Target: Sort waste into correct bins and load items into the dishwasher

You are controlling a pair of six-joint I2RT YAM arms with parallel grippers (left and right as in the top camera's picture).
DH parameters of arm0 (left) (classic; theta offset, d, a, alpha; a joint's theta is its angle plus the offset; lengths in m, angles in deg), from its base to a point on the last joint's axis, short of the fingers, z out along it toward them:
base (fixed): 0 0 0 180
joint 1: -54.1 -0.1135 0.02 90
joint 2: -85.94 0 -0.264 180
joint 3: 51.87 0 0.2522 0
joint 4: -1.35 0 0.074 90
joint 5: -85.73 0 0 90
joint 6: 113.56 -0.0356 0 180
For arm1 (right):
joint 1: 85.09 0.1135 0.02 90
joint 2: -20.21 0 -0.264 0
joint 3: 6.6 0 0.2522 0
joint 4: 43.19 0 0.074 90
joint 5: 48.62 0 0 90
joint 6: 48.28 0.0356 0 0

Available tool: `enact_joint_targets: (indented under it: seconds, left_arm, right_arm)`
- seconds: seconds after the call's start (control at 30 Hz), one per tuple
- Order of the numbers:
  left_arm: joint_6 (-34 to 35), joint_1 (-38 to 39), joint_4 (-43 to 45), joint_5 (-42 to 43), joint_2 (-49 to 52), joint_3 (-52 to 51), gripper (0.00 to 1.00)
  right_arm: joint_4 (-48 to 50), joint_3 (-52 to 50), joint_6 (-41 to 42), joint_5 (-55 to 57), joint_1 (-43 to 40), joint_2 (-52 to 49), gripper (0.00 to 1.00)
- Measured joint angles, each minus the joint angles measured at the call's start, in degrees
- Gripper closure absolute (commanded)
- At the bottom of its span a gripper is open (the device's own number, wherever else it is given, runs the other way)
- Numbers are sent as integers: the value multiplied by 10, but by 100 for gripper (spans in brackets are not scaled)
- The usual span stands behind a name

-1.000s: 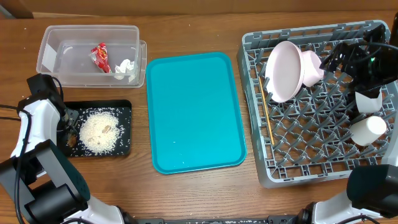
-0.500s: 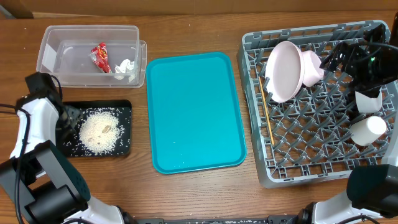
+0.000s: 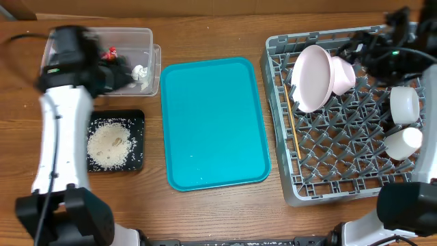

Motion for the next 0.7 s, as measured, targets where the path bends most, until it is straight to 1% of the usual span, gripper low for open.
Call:
enact_joint_targets:
  seconds: [0.07,0.17,0.27,0.37,0.43,0.57,0.7]
  left_arm:
    - [-26,53,-58,-18,0,0,13]
    - [-34,95,-125,-47,0,0,12]
    - [-24,106,-186,-64,0,0,13]
    - [-13,104,-236,-69,0,0,17]
    - [-9,102,-260,-69,0,0,18]
    - [-7,99,-292,-68,0,0,18]
    - [-7,99,-289,-67,-21,-9,18]
  right_arm:
    - [-22,0,-7,36,32,0,0]
    - [-49,0,1,96,64,0,0]
    - [-64,-1,11,126,69,0,0]
    - [-87,-1,15,137,66,0,0]
    - [-108,-2,17,140,66,0,1]
    - [-140,-2,21,146,66,0,4]
    - [-138,-10,22,148,66,6,4]
